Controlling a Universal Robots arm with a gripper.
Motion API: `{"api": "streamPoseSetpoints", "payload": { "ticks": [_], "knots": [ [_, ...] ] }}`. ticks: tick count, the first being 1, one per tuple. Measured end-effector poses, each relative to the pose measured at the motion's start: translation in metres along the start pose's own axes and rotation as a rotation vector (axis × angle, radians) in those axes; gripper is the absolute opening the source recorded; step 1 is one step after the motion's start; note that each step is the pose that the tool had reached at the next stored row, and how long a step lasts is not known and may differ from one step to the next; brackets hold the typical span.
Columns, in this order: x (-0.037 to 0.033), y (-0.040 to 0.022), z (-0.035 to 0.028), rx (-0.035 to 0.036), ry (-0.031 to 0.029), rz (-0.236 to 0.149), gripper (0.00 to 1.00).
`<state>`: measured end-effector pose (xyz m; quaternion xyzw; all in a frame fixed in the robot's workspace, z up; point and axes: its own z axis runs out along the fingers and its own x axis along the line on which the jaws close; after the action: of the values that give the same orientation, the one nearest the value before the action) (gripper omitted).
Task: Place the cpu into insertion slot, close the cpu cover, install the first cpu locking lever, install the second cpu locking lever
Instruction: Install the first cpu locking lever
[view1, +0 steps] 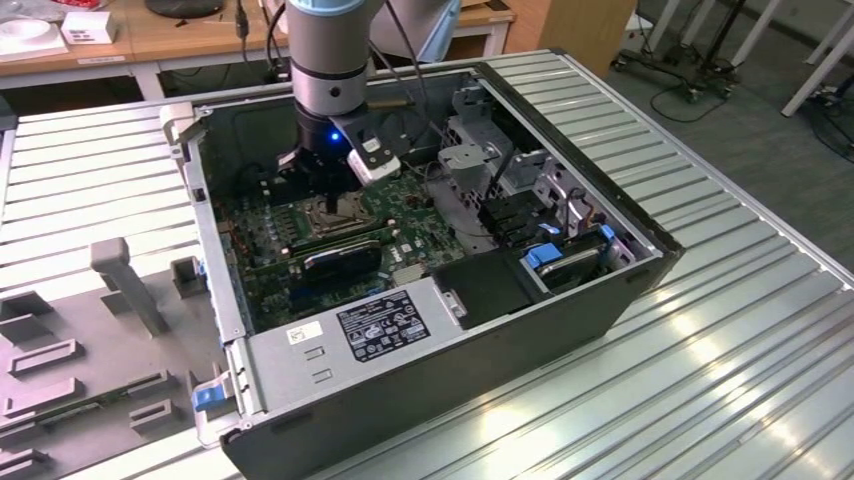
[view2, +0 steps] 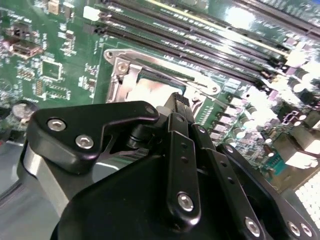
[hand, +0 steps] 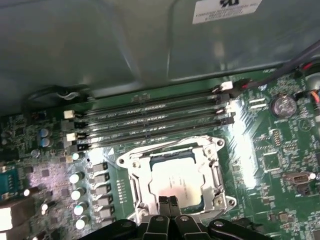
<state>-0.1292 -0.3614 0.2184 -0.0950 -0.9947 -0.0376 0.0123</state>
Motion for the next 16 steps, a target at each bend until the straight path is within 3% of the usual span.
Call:
{"api": "streamPoseSetpoints", "payload": {
  "ticks": [10, 14, 16],
  "knots": [
    [0.0001, 0.0000, 0.0001, 0.0038, -0.0002, 0.000, 0.11],
    [0.0001, 0.0000, 0.0011, 0.0028, -0.0245, -0.006, 0.11],
    [0.0001, 0.0000, 0.0011, 0.0033, -0.0255, -0.007, 0.11]
  ]
}}
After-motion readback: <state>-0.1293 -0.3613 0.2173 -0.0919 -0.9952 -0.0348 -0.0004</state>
